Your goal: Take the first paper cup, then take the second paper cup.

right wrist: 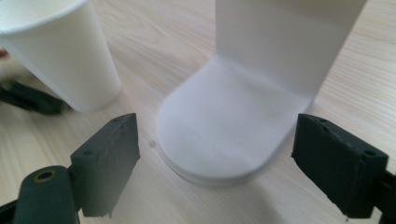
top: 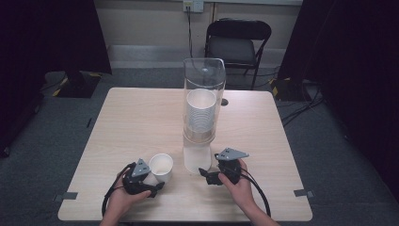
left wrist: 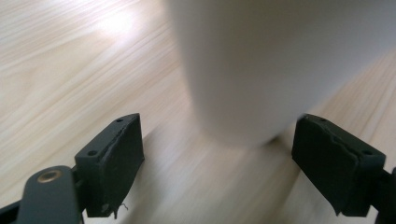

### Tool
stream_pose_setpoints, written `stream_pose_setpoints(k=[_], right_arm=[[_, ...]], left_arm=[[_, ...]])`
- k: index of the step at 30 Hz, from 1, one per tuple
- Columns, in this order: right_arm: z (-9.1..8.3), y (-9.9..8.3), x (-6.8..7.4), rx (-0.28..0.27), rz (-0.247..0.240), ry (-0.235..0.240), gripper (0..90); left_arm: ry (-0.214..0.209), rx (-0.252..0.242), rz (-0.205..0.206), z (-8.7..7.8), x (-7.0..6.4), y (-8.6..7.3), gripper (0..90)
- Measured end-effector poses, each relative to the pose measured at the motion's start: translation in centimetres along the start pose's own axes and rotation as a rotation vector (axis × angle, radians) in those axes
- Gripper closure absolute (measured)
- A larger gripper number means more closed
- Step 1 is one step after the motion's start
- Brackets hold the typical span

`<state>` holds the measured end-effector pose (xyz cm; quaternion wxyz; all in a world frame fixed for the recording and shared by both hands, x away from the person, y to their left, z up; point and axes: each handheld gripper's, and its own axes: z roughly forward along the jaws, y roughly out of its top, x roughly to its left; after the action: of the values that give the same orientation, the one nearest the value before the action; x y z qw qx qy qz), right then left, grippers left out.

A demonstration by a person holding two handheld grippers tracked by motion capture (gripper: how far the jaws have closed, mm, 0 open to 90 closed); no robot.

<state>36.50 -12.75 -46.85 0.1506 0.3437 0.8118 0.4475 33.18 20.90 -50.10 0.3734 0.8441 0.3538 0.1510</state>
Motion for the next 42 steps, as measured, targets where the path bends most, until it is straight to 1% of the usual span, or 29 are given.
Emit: stream_pose_setpoints(k=[1, 2, 4, 5, 7, 8, 9, 10, 11, 13, 14, 16, 18, 19, 21, 24, 29, 31, 32, 35, 37, 38, 39, 42], right_arm=[[0.0, 0.0, -0.1, 0.012, -0.011, -0.001, 14.5], [0.0, 0.0, -0.2, 0.024, -0.012, -0.004, 14.5], [0.0, -0.2, -0.3, 0.034, -0.017, -0.006, 14.0], [0.0, -0.2, -0.4, 0.031, -0.025, -0.017, 13.8], [-0.1, -0.2, -0.3, 0.031, -0.046, -0.058, 14.1], [-0.1, -0.2, -0.3, 0.029, -0.046, -0.056, 13.9], [-0.2, -0.1, -0.3, 0.026, -0.05, -0.044, 13.8], [-0.3, 0.0, -0.4, 0.025, -0.047, -0.022, 13.7], [-0.3, 0.1, -0.4, 0.023, -0.039, -0.021, 13.9], [-0.4, 0.4, -0.6, 0.029, -0.035, 0.001, 14.0], [-0.4, 0.5, -0.6, 0.029, -0.026, 0.01, 14.9], [-0.4, 0.8, -0.8, 0.022, -0.018, 0.011, 16.2], [-0.4, 1.0, -0.9, 0.005, 0.014, 0.033, 18.0], [-0.3, 1.1, -1.0, 0.002, 0.028, 0.036, 17.9], [-0.2, 1.6, -1.0, 0.003, 0.025, 0.031, 17.9], [-0.2, 2.7, -0.9, -0.019, 0.015, 0.037, 18.2], [0.0, 4.5, -0.6, -0.047, -0.003, 0.03, 18.5], [0.0, 5.1, -0.5, -0.065, 0.003, 0.032, 19.0], [0.0, 5.5, -0.5, -0.077, 0.001, 0.014, 18.7], [0.1, 6.2, -0.6, -0.108, 0.014, 0.011, 20.0], [0.3, 6.5, -0.5, -0.132, 0.017, 0.014, 22.2], [0.3, 6.6, -0.4, -0.139, 0.015, 0.004, 22.4], [0.4, 6.8, -0.4, -0.156, 0.02, 0.007, 23.9], [0.7, 7.1, -0.4, -0.179, 0.037, 0.021, 30.2]], left_arm=[[-0.001, -0.004, 0.01, -0.3, 0.3, -0.3, 15.6], [0.0, 0.001, 0.0, -0.6, 0.5, -0.5, 15.5], [0.008, -0.001, -0.006, -0.9, 0.9, -0.8, 15.2], [0.012, -0.002, -0.007, -1.1, 1.1, -1.0, 15.2], [0.014, -0.004, -0.018, -1.1, 1.2, -1.1, 15.0], [0.014, -0.006, -0.014, -1.2, 1.3, -1.1, 14.9], [0.013, -0.005, -0.013, -1.2, 1.3, -1.1, 14.9], [0.013, -0.003, -0.01, -1.2, 1.3, -1.1, 14.9], [0.013, -0.003, -0.01, -1.2, 1.3, -1.1, 14.9], [0.013, -0.003, -0.01, -1.2, 1.3, -1.1, 14.8], [0.013, -0.003, -0.01, -1.2, 1.3, -1.1, 14.8], [0.014, -0.003, -0.01, -1.2, 1.3, -1.1, 14.8], [0.016, -0.003, -0.011, -1.2, 1.3, -1.1, 14.8], [0.016, -0.003, -0.011, -1.1, 1.3, -1.1, 14.7], [0.017, -0.003, -0.012, -1.1, 1.3, -1.1, 14.6], [0.017, -0.003, -0.011, -1.1, 1.3, -1.1, 14.6], [0.017, -0.003, -0.011, -1.1, 1.3, -1.1, 14.6], [0.017, -0.002, -0.011, -1.2, 1.3, -1.1, 14.6], [0.017, -0.003, -0.011, -1.1, 1.3, -1.1, 14.6], [0.017, -0.003, -0.011, -1.1, 1.3, -1.1, 14.6], [0.017, -0.003, -0.011, -1.1, 1.3, -1.1, 14.6], [0.017, -0.002, -0.011, -1.1, 1.3, -1.1, 14.6], [0.017, -0.003, -0.011, -1.1, 1.3, -1.1, 14.6], [0.017, -0.002, -0.011, -1.1, 1.3, -1.1, 14.6]])
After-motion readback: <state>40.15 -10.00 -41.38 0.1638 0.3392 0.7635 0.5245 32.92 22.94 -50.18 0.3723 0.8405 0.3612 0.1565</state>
